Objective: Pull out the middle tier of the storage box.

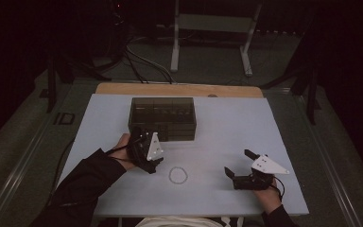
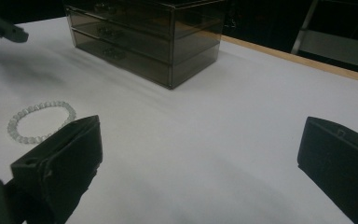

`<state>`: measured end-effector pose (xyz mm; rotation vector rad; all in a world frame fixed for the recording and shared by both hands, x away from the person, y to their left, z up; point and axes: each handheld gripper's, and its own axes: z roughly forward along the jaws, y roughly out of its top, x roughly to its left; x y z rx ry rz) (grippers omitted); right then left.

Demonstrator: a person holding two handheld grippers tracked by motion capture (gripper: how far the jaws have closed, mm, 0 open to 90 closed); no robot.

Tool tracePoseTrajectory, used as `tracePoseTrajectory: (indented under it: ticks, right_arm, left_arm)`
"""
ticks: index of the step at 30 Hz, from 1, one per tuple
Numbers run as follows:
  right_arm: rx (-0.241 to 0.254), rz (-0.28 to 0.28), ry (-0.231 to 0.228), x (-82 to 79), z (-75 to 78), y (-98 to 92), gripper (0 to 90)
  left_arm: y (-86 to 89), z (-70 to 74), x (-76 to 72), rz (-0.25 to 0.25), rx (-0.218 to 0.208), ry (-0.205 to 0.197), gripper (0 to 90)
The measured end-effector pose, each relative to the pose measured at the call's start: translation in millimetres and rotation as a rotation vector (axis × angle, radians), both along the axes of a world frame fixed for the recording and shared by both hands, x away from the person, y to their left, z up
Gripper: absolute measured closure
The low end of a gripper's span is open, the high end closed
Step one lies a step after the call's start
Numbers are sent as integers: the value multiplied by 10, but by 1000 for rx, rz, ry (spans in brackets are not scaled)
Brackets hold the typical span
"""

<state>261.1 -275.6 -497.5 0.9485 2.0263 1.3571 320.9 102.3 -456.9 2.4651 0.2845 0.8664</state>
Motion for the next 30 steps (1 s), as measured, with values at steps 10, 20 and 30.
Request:
tracePoseTrajectory:
  ticks: [10,20,30]
  right_arm:
    - [0,1,1,2,0,-1,0]
    - [3,3,0,1,1,-1,0]
    - [5,3,0,-2,4,-2,0]
  left_arm:
    - [-146,-146,-36,45,206,-142,11]
    - [-263,-226,-71,51,311,-240,60]
    - [-352,-359,-79,46,435,-332,168]
